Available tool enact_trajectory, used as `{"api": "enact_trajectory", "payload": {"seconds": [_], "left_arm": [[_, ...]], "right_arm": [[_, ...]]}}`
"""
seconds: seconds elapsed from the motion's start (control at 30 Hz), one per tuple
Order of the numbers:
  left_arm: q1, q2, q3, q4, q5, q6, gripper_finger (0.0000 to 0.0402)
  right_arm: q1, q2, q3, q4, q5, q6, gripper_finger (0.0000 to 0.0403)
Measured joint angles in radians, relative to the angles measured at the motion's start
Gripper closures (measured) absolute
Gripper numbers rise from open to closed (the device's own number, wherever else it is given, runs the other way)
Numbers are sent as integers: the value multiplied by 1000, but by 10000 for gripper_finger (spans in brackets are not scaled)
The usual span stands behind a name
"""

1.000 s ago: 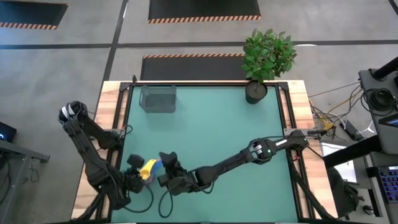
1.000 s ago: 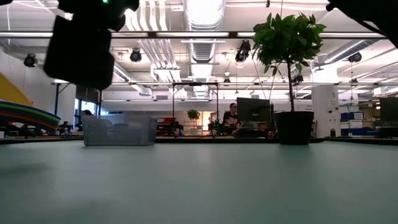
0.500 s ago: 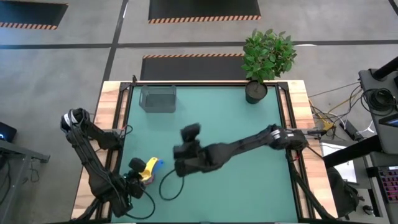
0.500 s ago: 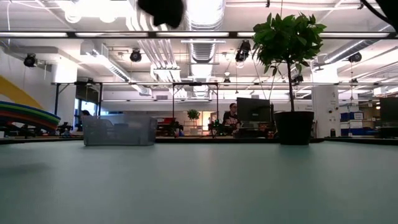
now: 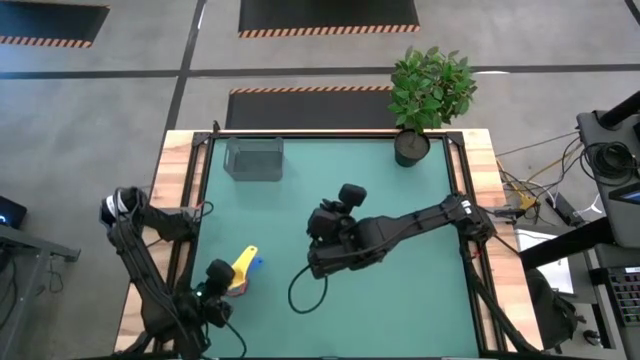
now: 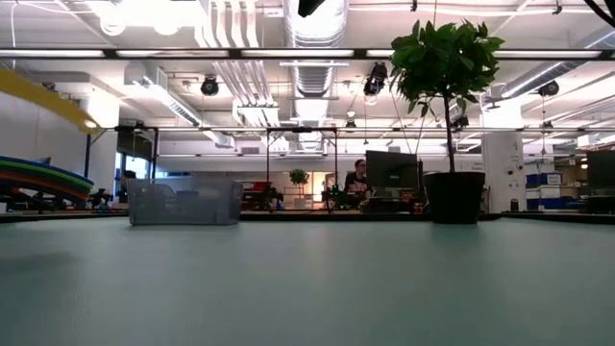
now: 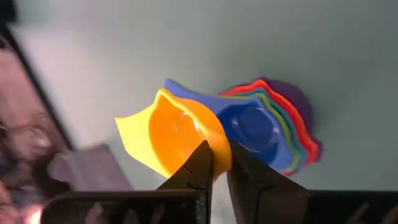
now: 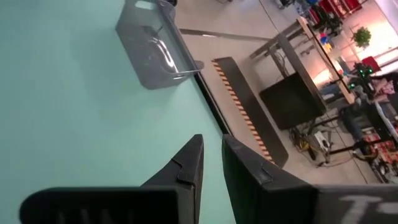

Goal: Nest measuring cups in basket
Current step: Stack the yellow measuring cup on top of the blue measuring cup

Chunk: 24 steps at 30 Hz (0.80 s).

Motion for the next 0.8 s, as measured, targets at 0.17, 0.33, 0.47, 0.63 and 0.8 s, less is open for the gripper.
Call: {"api": "enact_trajectory", "payload": {"seconds": [0.17,0.33,0.47,0.63,0.8], "left_arm": [[-13,34,-12,6,-31,98,389],[-12,27,-18,8,-1,61,380],[-12,26,-28,36,66,57,375],[-12,25,-52,93,70,45,373],[-12,25,-61,86,70,33,372]], "right_arm": [[2,6,0,0,6,1,355],[5,13,-1,0,7,1,355],[5,13,-1,0,7,1,355],[6,13,-1,0,8,1,355],[7,13,-1,2,7,1,355]]}}
